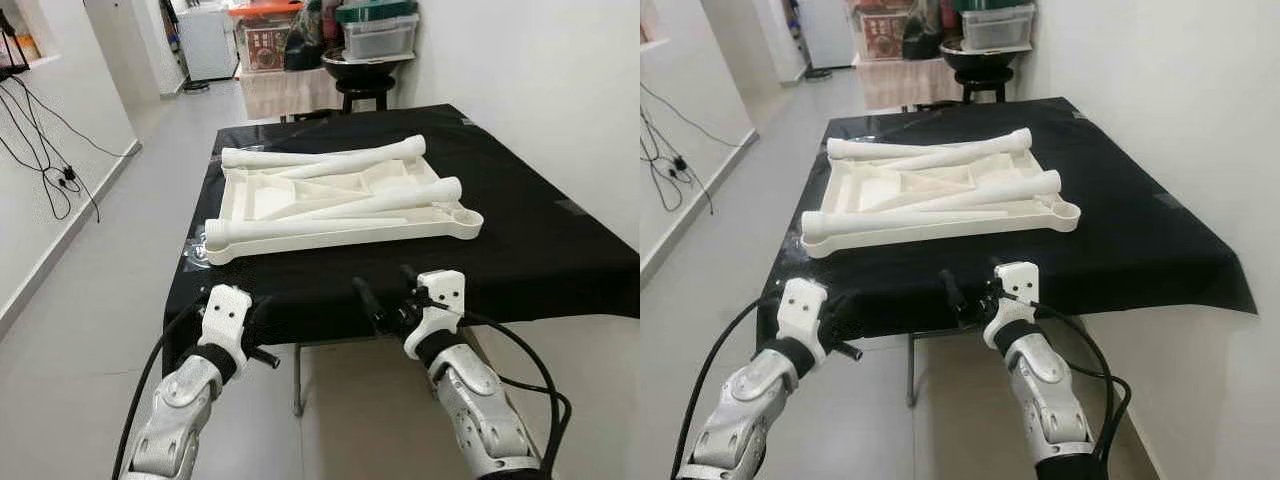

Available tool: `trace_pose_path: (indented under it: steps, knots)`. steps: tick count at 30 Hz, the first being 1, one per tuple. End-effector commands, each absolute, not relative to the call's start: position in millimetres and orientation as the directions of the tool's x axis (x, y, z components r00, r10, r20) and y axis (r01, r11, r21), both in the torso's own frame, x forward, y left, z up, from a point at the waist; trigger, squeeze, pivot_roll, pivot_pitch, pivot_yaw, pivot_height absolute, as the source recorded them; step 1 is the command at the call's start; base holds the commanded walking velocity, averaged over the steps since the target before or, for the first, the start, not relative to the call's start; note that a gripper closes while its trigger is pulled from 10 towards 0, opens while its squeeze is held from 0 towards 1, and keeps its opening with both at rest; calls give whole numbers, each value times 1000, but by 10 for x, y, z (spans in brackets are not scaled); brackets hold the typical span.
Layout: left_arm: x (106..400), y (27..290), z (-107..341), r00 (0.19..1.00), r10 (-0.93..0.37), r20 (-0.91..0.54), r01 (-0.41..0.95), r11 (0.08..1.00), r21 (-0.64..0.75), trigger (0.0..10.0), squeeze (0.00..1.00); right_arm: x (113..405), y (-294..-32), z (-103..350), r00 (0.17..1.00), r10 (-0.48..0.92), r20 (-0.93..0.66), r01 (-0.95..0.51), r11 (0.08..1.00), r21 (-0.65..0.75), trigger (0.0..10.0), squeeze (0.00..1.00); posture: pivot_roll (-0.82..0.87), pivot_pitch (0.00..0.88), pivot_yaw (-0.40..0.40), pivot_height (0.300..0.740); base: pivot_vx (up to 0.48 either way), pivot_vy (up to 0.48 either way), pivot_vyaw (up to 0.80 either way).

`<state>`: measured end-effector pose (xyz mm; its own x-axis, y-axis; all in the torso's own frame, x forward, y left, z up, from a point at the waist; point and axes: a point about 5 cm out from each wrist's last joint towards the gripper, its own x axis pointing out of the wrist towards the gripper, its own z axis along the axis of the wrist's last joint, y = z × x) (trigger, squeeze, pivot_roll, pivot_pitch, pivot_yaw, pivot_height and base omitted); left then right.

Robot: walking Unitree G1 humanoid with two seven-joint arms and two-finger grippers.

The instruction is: Building children table

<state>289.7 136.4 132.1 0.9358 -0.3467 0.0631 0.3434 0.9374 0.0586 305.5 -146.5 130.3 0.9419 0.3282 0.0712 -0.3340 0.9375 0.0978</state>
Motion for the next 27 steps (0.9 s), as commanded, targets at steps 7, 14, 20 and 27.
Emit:
trace_pose_path:
  steps: [7, 14, 20, 27]
  knots:
    - [2928, 1369, 1348, 937, -341, 70, 340, 940, 29, 10000, 0, 3103, -1484, 1394, 945, 310, 101, -322, 933, 158, 10000, 0, -113, 0, 39, 740, 0, 0, 229]
    - [2937, 1319, 1405, 925, -370, 89, 369, 929, 28, 10000, 0, 3137, -1527, 1537, 945, 284, 162, -309, 937, 164, 10000, 0, -107, 0, 31, 740, 0, 0, 448]
    - [2944, 1301, 1428, 921, -377, 101, 377, 926, 18, 10000, 0, 3177, -1542, 1649, 940, 285, 188, -314, 938, 148, 10000, 0, -112, 0, 24, 740, 42, 0, 0]
    - [2968, 1246, 1461, 914, -387, 121, 390, 921, -1, 10000, 0, 3198, -1484, 1764, 915, 336, 222, -371, 918, 139, 10000, 0, -116, 0, 17, 740, 280, 0, 0]
